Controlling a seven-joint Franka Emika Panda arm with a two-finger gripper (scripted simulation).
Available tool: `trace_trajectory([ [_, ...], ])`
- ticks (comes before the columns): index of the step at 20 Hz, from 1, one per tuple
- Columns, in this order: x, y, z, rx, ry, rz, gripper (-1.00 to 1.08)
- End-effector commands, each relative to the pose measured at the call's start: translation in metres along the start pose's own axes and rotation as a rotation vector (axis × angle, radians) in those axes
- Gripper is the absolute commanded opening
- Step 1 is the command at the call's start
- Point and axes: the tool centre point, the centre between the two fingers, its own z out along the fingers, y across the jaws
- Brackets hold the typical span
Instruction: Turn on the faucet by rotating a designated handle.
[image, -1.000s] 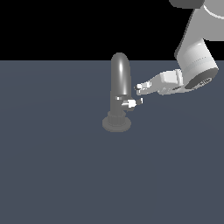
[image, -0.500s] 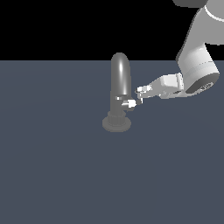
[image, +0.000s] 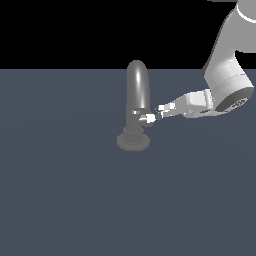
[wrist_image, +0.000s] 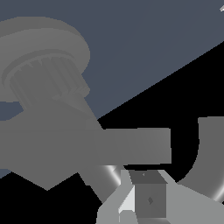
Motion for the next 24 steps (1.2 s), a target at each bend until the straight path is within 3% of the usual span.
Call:
trace_trajectory([
  [1, 0.009, 0.003, 0.0, 0.0, 0.0, 0.0, -1.0],
  [7, 0.032, 0.009, 0.0, 0.0, 0.0, 0.0, -1.0],
  [8, 0.032, 0.009, 0.0, 0.0, 0.0, 0.0, -1.0],
  [9, 0.011, 0.009, 0.0, 0.004, 0.01, -0.032, -1.0],
  [21, 0.084, -0.018, 0.0, 0.0, 0.0, -0.001, -1.0],
  [22, 0.084, -0.018, 0.0, 0.0, 0.0, -0.001, -1.0],
  [23, 0.035, -0.009, 0.0, -0.009, 0.019, -0.074, -1.0],
  [24, 0.037, -0.012, 0.0, -0.008, 0.019, -0.071, -1.0],
])
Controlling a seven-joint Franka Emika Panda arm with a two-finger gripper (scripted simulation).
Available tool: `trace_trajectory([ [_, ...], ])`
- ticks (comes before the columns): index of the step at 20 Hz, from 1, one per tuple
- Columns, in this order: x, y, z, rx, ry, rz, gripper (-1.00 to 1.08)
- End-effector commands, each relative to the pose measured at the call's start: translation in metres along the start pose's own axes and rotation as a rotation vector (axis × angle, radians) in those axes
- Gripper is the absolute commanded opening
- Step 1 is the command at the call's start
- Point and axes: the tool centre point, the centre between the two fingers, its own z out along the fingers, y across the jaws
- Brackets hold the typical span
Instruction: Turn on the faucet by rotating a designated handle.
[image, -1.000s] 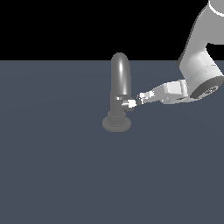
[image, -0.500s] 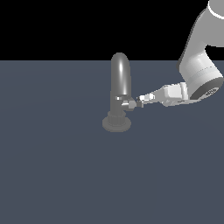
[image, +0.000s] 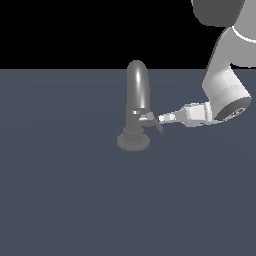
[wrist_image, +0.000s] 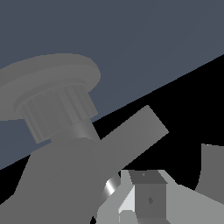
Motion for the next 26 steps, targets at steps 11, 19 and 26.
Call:
trace_trajectory([
  [11, 0.028, -0.025, 0.0, 0.005, -0.007, 0.029, -1.0],
  [19, 0.043, -0.038, 0.001, 0.007, -0.011, 0.045, -1.0],
  [26, 0.055, -0.048, 0.001, 0.009, -0.015, 0.057, -1.0],
])
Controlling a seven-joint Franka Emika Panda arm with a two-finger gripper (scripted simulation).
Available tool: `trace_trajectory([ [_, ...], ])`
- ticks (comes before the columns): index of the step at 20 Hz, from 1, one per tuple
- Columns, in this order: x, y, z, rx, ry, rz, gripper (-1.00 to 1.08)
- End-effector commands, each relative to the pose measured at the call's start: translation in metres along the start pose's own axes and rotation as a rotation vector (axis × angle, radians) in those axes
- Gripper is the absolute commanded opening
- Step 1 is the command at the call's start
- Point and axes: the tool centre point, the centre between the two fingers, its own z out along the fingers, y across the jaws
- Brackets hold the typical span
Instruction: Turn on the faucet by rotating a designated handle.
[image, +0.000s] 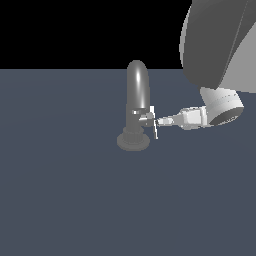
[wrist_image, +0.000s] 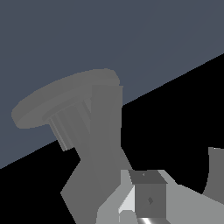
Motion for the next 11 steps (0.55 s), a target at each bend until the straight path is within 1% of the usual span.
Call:
trace_trajectory([
  [1, 0.046, -0.022, 0.009, 0.029, -0.014, 0.058, -1.0],
  [11, 0.058, -0.032, 0.009, 0.031, -0.017, 0.07, -1.0],
])
